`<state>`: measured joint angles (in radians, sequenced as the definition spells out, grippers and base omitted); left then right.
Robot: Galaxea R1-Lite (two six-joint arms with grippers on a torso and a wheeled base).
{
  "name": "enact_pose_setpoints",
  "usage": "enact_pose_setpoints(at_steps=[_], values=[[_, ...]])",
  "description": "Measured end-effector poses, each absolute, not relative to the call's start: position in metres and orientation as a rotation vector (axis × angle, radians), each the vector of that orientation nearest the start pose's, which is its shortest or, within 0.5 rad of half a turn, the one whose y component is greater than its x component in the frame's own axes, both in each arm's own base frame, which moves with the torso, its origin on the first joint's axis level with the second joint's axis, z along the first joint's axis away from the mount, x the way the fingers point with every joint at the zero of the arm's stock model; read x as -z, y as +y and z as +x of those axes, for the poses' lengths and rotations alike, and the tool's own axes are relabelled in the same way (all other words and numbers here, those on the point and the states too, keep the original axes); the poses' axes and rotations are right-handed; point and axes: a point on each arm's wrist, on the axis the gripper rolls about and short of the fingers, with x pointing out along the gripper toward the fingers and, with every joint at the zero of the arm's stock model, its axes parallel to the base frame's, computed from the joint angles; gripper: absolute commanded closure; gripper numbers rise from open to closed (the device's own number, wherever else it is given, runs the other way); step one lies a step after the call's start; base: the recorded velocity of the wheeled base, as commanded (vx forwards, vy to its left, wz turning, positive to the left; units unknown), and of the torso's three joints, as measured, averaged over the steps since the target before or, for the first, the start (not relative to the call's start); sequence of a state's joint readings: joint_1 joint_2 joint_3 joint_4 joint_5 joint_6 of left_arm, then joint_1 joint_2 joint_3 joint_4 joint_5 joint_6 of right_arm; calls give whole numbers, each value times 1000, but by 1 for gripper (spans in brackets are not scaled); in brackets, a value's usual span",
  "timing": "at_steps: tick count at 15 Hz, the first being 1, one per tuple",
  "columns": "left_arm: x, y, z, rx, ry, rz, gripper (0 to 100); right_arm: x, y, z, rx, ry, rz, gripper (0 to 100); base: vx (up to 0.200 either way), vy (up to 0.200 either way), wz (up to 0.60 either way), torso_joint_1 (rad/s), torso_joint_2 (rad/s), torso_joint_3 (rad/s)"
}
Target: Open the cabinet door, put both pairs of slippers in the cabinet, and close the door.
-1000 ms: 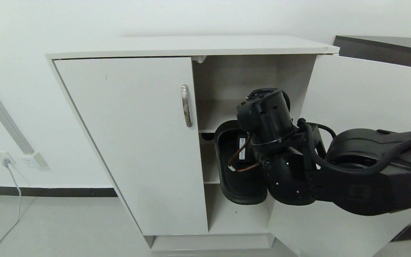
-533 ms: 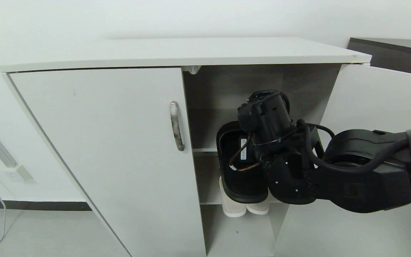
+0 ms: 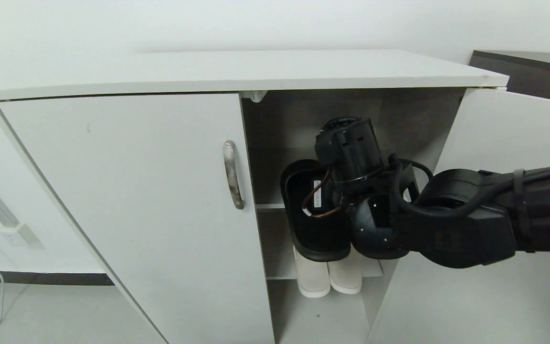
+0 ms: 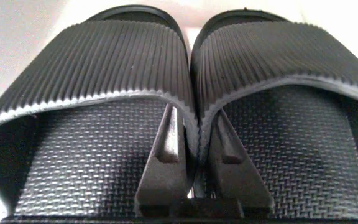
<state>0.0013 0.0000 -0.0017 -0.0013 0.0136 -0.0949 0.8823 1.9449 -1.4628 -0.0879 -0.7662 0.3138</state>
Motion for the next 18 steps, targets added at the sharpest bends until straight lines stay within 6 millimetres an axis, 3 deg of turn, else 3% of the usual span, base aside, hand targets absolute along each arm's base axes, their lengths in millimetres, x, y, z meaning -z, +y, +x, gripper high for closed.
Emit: enact_pose_setpoints(at_steps=[9,18], values=[[-76,0,-23,-14,-4,-96,100,-223,295,318,-27,249,-3,100,0,0,0,0,0,0],[-76,0,-23,-15,-4,-96,100,-227,302,339,-16,217,9,100,0,0,0,0,0,0]])
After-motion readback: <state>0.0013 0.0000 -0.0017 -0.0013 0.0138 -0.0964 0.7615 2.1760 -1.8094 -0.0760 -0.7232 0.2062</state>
